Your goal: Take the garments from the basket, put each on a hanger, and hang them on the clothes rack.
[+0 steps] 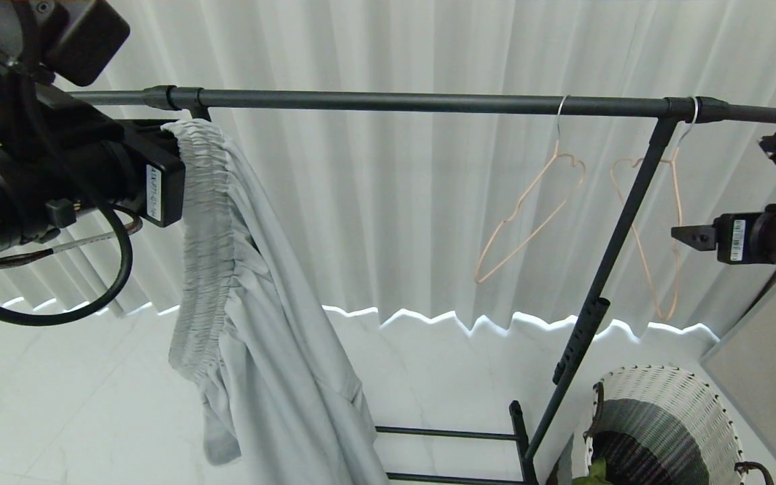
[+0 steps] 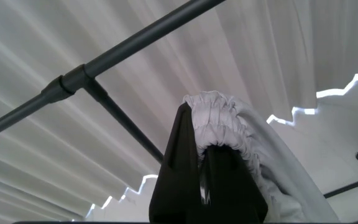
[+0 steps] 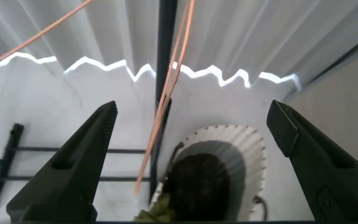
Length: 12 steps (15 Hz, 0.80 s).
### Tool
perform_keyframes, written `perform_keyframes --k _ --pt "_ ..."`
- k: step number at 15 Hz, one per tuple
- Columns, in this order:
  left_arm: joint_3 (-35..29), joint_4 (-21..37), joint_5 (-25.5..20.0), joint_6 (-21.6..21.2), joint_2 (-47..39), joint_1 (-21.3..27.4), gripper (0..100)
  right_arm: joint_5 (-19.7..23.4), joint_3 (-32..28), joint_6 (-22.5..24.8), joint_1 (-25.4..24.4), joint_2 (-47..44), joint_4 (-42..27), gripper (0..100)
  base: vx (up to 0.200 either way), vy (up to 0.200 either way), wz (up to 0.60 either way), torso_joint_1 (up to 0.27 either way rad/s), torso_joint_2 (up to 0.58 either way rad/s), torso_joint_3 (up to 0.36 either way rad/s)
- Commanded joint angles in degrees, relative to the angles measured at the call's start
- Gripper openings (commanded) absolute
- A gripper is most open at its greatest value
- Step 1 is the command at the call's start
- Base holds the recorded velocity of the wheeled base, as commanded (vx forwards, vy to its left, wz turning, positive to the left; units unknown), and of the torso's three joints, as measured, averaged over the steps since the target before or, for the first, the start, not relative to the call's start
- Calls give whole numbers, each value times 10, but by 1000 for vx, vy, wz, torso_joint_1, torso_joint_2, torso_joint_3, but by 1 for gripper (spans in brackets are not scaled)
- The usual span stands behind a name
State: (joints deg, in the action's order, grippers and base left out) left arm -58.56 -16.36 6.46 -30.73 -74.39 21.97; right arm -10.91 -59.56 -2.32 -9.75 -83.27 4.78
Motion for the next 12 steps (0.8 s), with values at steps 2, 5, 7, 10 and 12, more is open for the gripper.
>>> perform_keyframes --k 2,5,7,10,12 --pt "0 0 0 0 6 -1 0 -16 -89 -33 6 -120 0 100 0 0 0 0 0 0" --pt "0 0 0 0 6 -1 0 -56 -129 -45 9 -177 -1 100 0 0 0 0 0 0" --pt "2 0 -1 0 5 0 0 -56 -126 -49 9 -182 -9 100 0 0 0 0 0 0" --pt "3 0 -2 1 2 2 0 -57 -127 -83 10 -187 -9 100 0 0 0 0 0 0" --pt "3 0 -2 1 1 3 0 -57 -127 -86 10 -188 -9 100 0 0 0 0 0 0"
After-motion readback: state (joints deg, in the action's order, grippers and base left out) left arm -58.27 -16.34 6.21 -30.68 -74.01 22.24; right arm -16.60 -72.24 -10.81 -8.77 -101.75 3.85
